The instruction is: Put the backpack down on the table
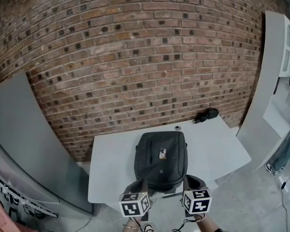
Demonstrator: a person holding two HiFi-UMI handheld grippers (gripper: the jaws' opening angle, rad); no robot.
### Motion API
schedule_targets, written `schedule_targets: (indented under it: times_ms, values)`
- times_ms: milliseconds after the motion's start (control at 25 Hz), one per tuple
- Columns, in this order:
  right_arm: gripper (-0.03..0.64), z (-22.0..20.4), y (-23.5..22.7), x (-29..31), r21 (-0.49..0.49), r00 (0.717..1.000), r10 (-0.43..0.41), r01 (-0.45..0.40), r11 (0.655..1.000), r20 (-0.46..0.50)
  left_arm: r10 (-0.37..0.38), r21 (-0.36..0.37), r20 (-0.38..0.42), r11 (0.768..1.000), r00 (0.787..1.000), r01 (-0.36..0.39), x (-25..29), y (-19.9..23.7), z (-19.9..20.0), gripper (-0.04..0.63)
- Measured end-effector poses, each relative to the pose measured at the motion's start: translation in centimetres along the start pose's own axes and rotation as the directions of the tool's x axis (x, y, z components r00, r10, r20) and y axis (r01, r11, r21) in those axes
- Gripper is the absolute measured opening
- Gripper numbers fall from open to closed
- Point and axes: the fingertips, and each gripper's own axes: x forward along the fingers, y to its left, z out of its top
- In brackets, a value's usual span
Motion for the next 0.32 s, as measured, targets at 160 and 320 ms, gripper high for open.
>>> schedule_targets:
  times_ms: [160, 320]
  values:
    - [0.031, 0.29, 0.03, 0.02, -0.008, 1.000, -0.004, 0.004, 1.000, 0.004, -0.001, -0.004, 0.004, 1.000, 1.000, 0.001, 0.03, 0.19, 0.09, 0.012]
    - [0.031, 0.66, -0.17, 0.10, -0.016, 1.000, -0.009, 0.009, 1.000, 0.007, -0.001, -0.011, 0.008, 1.000, 1.000, 0.001, 0.11, 0.18, 0.31, 0.012]
